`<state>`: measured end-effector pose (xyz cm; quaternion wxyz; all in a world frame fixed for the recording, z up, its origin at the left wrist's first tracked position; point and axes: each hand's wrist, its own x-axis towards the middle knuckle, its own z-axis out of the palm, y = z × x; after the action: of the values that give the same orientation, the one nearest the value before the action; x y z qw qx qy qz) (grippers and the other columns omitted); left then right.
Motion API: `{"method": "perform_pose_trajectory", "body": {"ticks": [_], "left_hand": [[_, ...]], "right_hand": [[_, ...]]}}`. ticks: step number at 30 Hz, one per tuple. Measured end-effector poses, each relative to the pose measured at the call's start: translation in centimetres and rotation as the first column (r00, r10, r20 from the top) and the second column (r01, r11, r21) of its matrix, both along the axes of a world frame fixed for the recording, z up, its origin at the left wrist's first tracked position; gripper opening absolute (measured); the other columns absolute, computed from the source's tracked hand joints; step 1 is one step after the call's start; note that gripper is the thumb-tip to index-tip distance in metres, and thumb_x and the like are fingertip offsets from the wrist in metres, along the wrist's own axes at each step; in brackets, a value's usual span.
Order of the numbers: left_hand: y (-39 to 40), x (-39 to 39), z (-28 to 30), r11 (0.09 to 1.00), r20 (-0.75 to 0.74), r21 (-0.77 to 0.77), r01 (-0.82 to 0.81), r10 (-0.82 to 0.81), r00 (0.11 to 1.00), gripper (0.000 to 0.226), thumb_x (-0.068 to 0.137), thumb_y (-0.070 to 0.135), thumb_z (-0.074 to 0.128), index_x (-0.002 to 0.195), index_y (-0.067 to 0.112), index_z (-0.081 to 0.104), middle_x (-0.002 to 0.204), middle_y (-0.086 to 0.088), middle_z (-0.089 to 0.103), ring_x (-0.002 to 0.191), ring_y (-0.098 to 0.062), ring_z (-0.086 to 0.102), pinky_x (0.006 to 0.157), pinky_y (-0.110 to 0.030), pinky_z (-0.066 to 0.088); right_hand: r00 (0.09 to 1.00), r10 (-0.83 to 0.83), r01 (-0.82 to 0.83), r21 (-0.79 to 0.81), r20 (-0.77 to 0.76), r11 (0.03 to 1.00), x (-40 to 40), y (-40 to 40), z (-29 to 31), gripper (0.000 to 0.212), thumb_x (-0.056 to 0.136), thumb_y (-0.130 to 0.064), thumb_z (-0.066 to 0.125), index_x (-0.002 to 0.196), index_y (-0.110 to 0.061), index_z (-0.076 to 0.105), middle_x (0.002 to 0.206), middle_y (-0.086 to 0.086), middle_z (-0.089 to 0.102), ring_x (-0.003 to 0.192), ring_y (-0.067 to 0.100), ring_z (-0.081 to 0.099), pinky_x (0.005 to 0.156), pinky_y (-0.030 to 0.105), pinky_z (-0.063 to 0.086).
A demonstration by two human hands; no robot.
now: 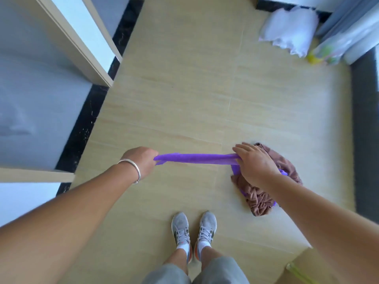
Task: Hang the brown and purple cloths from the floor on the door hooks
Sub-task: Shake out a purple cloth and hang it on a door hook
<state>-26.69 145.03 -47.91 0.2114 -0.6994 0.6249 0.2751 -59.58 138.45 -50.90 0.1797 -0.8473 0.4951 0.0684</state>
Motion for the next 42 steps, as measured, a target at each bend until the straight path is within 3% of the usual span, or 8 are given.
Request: {"method": "perform_pose_trajectory", "body": {"ticks": [7, 12, 18, 21, 27, 32, 37, 42], "left_hand": [[-3.7, 1.2, 16.4, 0.979, 0.079, -0.191, 0.066, -0.052, 0.996, 0.021, 0.09, 0.027, 0.046, 0.072, 0.021, 0.055, 0.071, 0.001, 0.059, 0.071, -0.026, 0.057, 0.058, -0.026, 0.037], [-7.2, 1.8, 26.8, 0.942, 0.096, -0.316, 0.117, -0.091, 0.991, 0.04, 0.096, 0.045, 0.043, 0.07, 0.018, 0.054, 0.068, 0.002, 0.058, 0.07, -0.022, 0.058, 0.06, -0.029, 0.039], [-9.6, 1.9, 38.8, 0.917, 0.096, -0.365, 0.158, -0.132, 0.987, 0.042, 0.097, 0.047, 0.043, 0.065, 0.021, 0.052, 0.064, 0.004, 0.054, 0.061, -0.016, 0.051, 0.056, -0.028, 0.036], [-9.9, 1.7, 44.5, 0.884, 0.047, -0.444, 0.144, -0.138, 0.989, 0.042, 0.099, 0.041, 0.043, 0.063, 0.02, 0.05, 0.063, 0.004, 0.051, 0.058, -0.013, 0.048, 0.054, -0.028, 0.033], [-10.3, 0.7, 54.3, 0.796, 0.145, -0.558, 0.234, -0.184, 0.972, 0.038, 0.1, 0.038, 0.042, 0.076, 0.013, 0.057, 0.073, -0.001, 0.057, 0.067, -0.018, 0.05, 0.062, -0.031, 0.037], [-10.5, 0.3, 60.0, 0.736, 0.228, -0.619, 0.275, -0.167, 0.959, 0.038, 0.1, 0.039, 0.041, 0.073, 0.016, 0.057, 0.079, -0.006, 0.062, 0.07, -0.019, 0.053, 0.071, -0.035, 0.046], [-11.1, 0.0, 63.4, 0.659, 0.291, -0.692, 0.293, -0.116, 0.949, 0.039, 0.1, 0.041, 0.039, 0.07, 0.021, 0.054, 0.074, 0.0, 0.059, 0.066, -0.016, 0.052, 0.063, -0.031, 0.041], [-11.7, -0.3, 63.9, 0.551, 0.316, -0.779, 0.3, -0.068, 0.946, 0.038, 0.1, 0.041, 0.034, 0.077, 0.021, 0.056, 0.088, 0.0, 0.06, 0.086, -0.018, 0.059, 0.078, -0.038, 0.05]], "right_hand": [[0.976, 0.153, -0.166, -0.077, -0.154, 0.983, -0.8, -5.4, 16.5, 0.032, 0.101, -0.033, 0.039, 0.13, -0.029, 0.054, 0.14, -0.016, 0.048, 0.142, 0.006, 0.023, 0.114, 0.03, 0.012], [0.955, 0.16, -0.207, -0.176, -0.249, 0.962, -0.8, -9.3, 29.4, 0.033, 0.102, -0.039, 0.034, 0.118, -0.027, 0.061, 0.127, -0.012, 0.058, 0.139, 0.01, 0.032, 0.111, 0.032, 0.022], [0.988, -0.026, -0.006, -0.21, -0.151, 0.978, 0.2, -9.5, 41.5, 0.027, 0.101, -0.037, 0.035, 0.096, -0.025, 0.059, 0.099, -0.005, 0.051, 0.112, 0.023, 0.053, 0.086, 0.036, 0.044], [0.991, -0.06, 0.022, -0.287, -0.124, 0.958, -0.1, -9.6, 46.5, 0.031, 0.101, -0.036, 0.034, 0.102, -0.018, 0.06, 0.111, 0.001, 0.056, 0.117, 0.024, 0.051, 0.094, 0.041, 0.044], [0.991, -0.089, 0.038, -0.422, -0.101, 0.906, -1.0, -9.5, 54.9, 0.027, 0.1, -0.034, 0.034, 0.093, -0.017, 0.054, 0.099, 0.0, 0.053, 0.102, 0.022, 0.054, 0.089, 0.04, 0.045], [0.996, -0.07, 0.033, -0.519, -0.052, 0.854, -1.4, -9.7, 60.5, 0.027, 0.1, -0.033, 0.035, 0.093, -0.017, 0.056, 0.1, 0.0, 0.052, 0.1, 0.02, 0.053, 0.091, 0.04, 0.045], [0.997, -0.068, 0.071, -0.593, 0.027, 0.802, -1.6, -11.0, 63.9, 0.026, 0.099, -0.031, 0.036, 0.089, -0.017, 0.055, 0.099, 0.001, 0.054, 0.101, 0.021, 0.054, 0.091, 0.041, 0.047], [0.996, -0.055, 0.084, -0.635, 0.065, 0.768, -1.5, -12.9, 64.8, 0.03, 0.1, -0.029, 0.034, 0.091, -0.016, 0.059, 0.1, -0.004, 0.054, 0.109, 0.017, 0.05, 0.095, 0.037, 0.045]]}}
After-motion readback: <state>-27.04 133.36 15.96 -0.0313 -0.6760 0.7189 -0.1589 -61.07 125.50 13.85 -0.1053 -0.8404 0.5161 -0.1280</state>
